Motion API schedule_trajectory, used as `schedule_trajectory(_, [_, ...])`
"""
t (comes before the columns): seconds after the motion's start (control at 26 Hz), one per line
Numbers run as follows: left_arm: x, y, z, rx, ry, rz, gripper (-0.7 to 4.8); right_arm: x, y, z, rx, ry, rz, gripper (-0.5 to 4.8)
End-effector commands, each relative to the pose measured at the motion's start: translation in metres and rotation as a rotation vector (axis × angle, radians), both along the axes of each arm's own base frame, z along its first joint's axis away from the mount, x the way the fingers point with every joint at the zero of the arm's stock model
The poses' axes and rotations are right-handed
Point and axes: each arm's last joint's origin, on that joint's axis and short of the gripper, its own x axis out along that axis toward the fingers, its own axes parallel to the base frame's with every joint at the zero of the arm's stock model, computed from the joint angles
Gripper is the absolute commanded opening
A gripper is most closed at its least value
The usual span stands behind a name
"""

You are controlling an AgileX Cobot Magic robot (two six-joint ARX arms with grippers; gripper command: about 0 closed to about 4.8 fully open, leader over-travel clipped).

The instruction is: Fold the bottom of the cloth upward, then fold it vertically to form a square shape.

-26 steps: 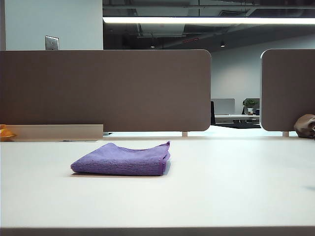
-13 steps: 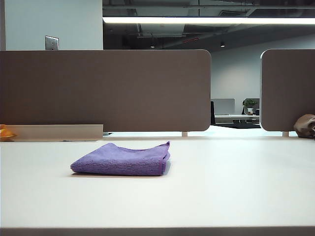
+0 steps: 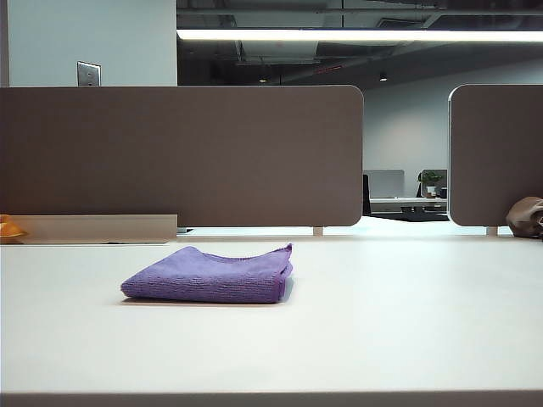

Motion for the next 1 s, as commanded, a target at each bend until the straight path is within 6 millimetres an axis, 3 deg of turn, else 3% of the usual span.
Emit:
schedule_trajectory(0.04, [0.014, -0.003, -0.012, -0.03, -0.037, -0.013, -0.06, 0.013, 0.005, -0.011, 0.04, -0.05, 0.001, -0.01])
schedule_trajectory(0.31, [0.037, -0.01, -0.054, -0.054, 0.0, -0.063, -0.06, 0.036, 0.014, -0.054, 0.081, -0.005, -0.001, -0.01])
schedule_trajectory(0.65, [0.05, -0.013, -0.09, -0.043, 0.02, -0.069, -0.06, 0.051, 0.02, -0.105, 0.139, 0.107, -0.012, 0.0])
schedule_trajectory(1.0, [0.054, -0.014, -0.117, 0.099, 0.047, -0.085, -0.06, 0.056, 0.021, -0.151, 0.068, 0.205, -0.055, 0.0])
